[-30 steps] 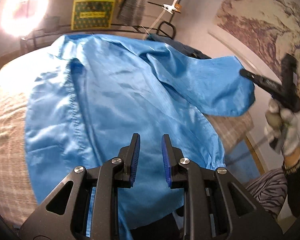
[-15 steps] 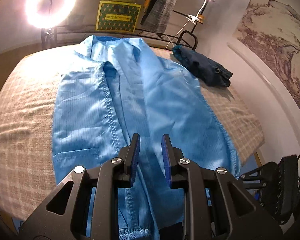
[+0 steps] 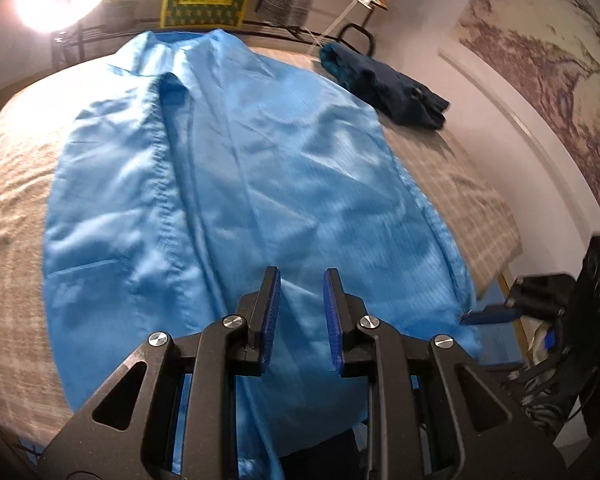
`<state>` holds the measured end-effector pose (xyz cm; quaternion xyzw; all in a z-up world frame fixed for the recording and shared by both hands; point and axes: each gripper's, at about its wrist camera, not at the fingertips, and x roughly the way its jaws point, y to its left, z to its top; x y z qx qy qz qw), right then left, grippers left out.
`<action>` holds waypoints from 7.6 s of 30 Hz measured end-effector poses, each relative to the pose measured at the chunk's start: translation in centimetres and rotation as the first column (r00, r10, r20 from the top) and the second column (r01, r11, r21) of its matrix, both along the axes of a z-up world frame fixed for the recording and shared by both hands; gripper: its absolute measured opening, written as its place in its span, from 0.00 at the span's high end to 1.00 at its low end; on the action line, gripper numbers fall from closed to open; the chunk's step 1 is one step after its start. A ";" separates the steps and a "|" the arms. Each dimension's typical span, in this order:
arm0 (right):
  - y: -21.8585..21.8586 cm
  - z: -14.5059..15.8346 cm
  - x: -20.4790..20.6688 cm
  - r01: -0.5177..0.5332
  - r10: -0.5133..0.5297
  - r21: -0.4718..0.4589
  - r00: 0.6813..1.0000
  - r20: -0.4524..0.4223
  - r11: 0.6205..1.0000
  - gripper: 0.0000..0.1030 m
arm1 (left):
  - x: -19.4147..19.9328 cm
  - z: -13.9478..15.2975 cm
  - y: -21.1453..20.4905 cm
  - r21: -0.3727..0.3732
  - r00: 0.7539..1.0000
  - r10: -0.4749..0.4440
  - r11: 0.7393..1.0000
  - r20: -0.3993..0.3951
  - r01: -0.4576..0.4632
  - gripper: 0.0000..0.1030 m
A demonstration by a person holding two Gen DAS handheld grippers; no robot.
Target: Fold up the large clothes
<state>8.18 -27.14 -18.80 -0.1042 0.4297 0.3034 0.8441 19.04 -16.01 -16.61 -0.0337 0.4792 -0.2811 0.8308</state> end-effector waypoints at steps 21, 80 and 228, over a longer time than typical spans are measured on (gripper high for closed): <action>-11.7 -5.2 8.4 0.534 -0.376 0.310 0.813 -0.444 0.787 0.70 | -2.6 -3.5 -7.7 -0.013 0.982 -0.181 0.983 -0.052 0.181 0.69; -14.1 2.5 5.7 0.474 -0.424 0.280 0.878 -0.222 0.835 0.60 | 4.2 4.7 -5.5 0.065 0.983 -0.181 0.982 0.013 0.180 0.69; -11.3 0.1 24.6 0.645 -0.613 0.179 0.763 -0.205 0.743 1.00 | -7.3 -2.8 -6.8 -0.353 0.990 0.111 0.926 -0.089 -0.135 0.97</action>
